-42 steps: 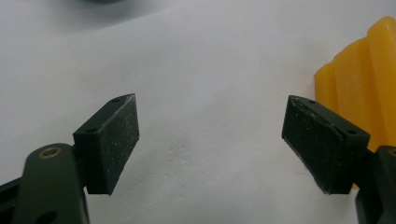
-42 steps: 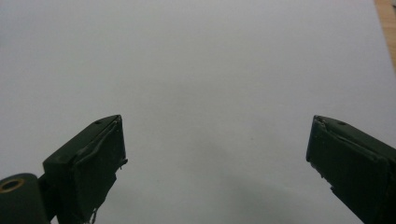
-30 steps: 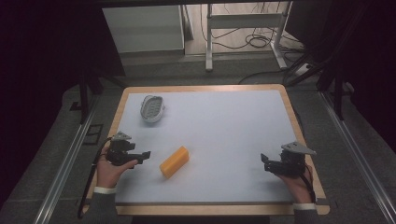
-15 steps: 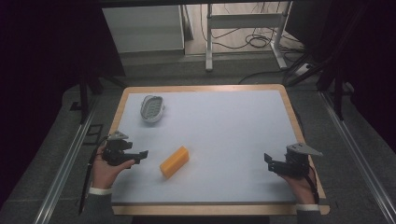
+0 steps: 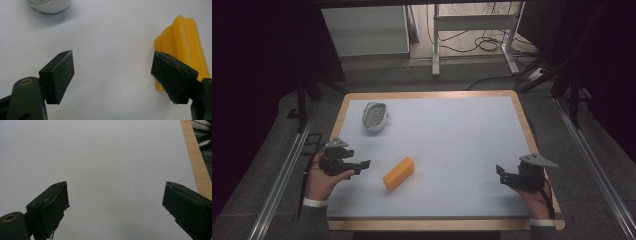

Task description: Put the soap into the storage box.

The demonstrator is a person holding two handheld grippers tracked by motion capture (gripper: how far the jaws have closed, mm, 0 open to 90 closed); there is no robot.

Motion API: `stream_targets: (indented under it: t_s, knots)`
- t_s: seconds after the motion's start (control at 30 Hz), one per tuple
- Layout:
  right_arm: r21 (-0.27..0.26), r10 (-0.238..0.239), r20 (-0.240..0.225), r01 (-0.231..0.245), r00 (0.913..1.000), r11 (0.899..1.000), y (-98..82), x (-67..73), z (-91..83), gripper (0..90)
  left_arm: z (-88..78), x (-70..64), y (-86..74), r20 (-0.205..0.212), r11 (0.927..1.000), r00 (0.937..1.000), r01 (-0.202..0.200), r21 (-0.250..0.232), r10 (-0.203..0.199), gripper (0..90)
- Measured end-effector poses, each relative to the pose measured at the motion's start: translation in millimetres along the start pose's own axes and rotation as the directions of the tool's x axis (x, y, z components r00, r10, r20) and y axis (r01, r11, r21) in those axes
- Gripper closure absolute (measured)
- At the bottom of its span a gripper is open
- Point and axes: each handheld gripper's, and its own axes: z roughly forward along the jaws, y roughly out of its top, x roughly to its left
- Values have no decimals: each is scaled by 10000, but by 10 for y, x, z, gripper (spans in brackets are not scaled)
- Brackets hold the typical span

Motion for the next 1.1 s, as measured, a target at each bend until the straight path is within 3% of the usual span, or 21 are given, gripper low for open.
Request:
stream_targets:
  t_s: [0.5, 1.1]
  knots:
    - [35, 38, 71, -39, 10000, 10000, 1, 2, -10, 67, -97, -103, 183, -54, 9987, 9988, -493, 130, 494, 193]
    - [17, 33, 183, -34, 9998, 10000, -6, -16, -19, 67, -68, -270, 323, 59, 9940, 9944, -1053, 299, 1052, 192]
